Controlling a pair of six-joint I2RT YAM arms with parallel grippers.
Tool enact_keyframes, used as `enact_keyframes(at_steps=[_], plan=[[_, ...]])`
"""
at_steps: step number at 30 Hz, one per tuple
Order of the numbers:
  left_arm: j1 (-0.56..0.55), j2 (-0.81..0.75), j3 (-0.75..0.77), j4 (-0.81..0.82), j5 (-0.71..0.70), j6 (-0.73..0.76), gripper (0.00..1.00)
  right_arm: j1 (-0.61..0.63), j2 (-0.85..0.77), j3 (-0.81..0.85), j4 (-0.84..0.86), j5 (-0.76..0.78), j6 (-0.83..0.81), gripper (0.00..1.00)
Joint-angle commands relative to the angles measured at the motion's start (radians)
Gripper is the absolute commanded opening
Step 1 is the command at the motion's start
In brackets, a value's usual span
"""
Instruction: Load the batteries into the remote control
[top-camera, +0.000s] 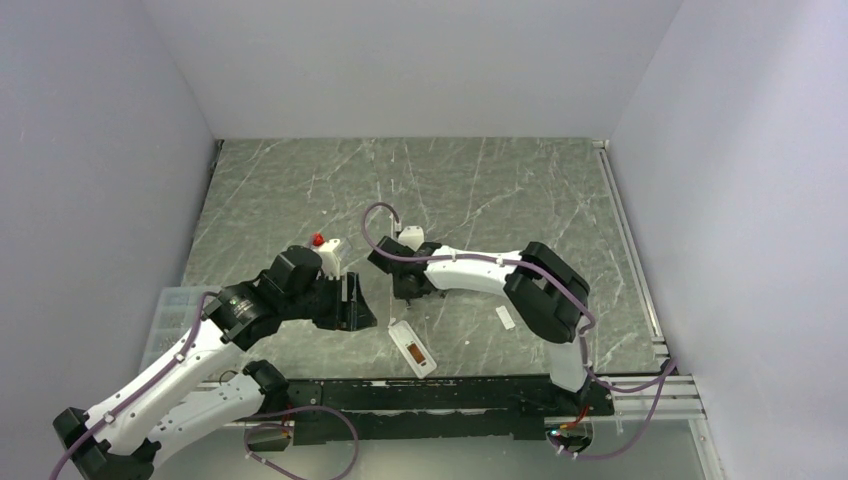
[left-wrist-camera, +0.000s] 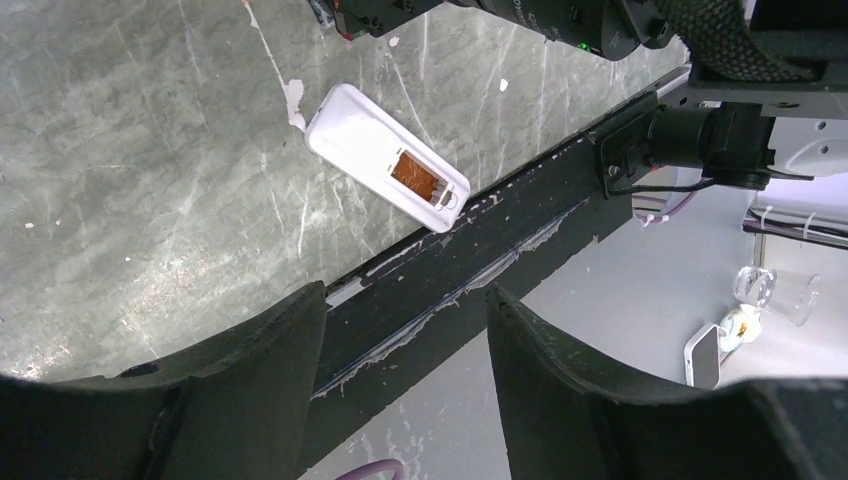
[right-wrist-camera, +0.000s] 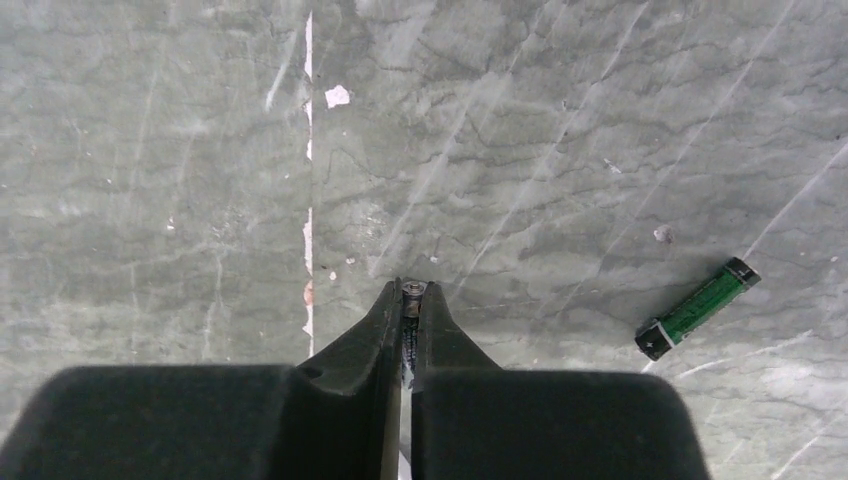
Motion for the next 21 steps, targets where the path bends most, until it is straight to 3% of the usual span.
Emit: enact_keyframes(at_steps=[1, 11, 21], plan=[[0.005, -0.015, 0.001, 0.013, 0.009, 0.008, 0.65, 0.003, 0.019, 0.031, -0.02, 0.011, -0.007, 0.0], [0.004, 0.002, -0.001, 0.006, 0.017, -0.018, 0.65, 0.003, -0.127, -0.054, 0.08, -0.01, -0.053, 0.0], [0.004, 0.052, -0.11, 0.132, 0.101, -0.139, 0.64, 0.017, -0.39, -0.256, 0.196, -0.056, -0.119, 0.0]])
